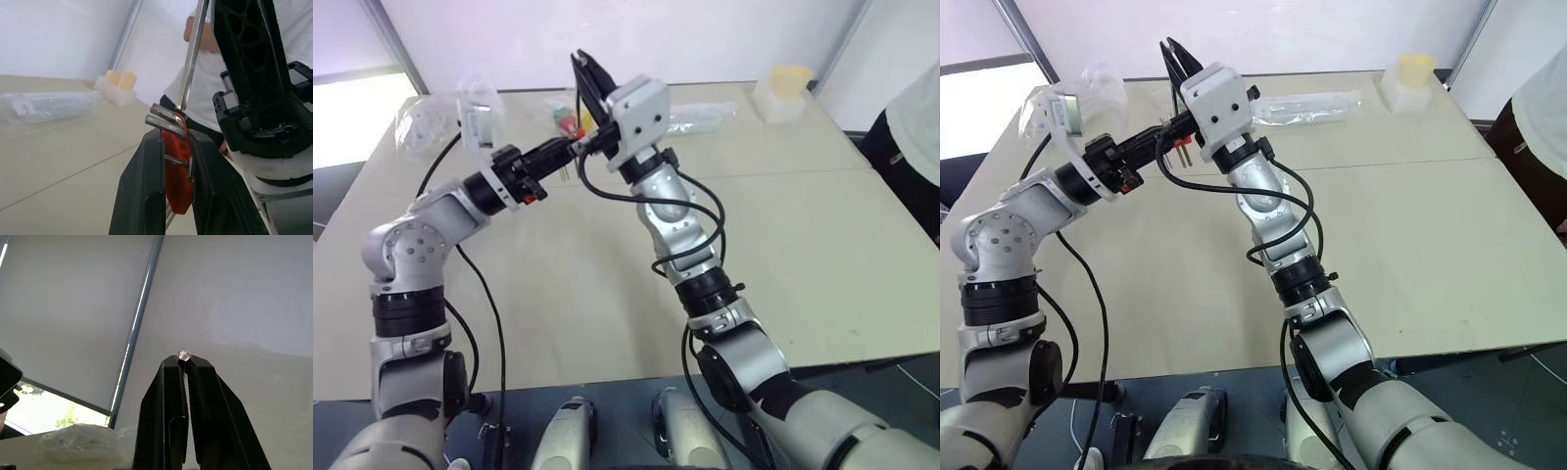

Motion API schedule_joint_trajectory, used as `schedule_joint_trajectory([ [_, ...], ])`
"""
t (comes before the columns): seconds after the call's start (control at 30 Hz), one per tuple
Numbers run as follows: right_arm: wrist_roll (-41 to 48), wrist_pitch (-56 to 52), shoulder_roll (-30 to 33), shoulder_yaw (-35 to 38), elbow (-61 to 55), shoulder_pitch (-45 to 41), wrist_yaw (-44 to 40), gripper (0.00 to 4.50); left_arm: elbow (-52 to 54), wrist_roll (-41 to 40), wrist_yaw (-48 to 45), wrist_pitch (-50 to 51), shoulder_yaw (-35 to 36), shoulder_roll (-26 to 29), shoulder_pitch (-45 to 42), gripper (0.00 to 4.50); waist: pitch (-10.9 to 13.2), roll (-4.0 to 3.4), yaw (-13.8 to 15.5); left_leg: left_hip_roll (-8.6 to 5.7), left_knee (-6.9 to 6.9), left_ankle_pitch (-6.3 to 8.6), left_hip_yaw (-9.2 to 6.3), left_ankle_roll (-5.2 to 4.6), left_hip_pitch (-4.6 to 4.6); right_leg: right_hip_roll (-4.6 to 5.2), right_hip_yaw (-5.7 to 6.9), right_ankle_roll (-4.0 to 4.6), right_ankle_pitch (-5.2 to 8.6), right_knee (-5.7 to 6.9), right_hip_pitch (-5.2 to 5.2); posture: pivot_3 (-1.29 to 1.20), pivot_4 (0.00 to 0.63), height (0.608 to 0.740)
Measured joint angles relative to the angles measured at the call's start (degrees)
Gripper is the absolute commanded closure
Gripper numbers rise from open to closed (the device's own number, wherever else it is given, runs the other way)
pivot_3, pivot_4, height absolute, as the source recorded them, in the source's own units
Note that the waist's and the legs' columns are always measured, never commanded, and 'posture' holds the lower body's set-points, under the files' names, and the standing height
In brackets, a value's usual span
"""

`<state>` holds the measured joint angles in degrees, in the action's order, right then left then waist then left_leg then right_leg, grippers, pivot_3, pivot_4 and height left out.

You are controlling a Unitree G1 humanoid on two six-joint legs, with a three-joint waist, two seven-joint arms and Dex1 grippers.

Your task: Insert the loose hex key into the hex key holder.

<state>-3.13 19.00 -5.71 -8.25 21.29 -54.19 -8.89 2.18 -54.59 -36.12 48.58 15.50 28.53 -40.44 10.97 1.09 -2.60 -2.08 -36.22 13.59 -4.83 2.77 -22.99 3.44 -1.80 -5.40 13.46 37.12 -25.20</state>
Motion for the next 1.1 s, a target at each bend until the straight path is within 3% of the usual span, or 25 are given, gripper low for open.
schedule_joint_trajectory([
  [1.1,0.0,0.1,0.1,-0.2,0.0,0.0,0.0,4.47,0.6,-3.6,3.0,2.4,1.9,0.1,-0.1,4.28,0.0,0.00,0.0,0.00,0.00,0.00,0.00,0.00,0.01,0.00,0.00,0.00,0.00,0.00,0.00,0.00,0.150,0.740],
])
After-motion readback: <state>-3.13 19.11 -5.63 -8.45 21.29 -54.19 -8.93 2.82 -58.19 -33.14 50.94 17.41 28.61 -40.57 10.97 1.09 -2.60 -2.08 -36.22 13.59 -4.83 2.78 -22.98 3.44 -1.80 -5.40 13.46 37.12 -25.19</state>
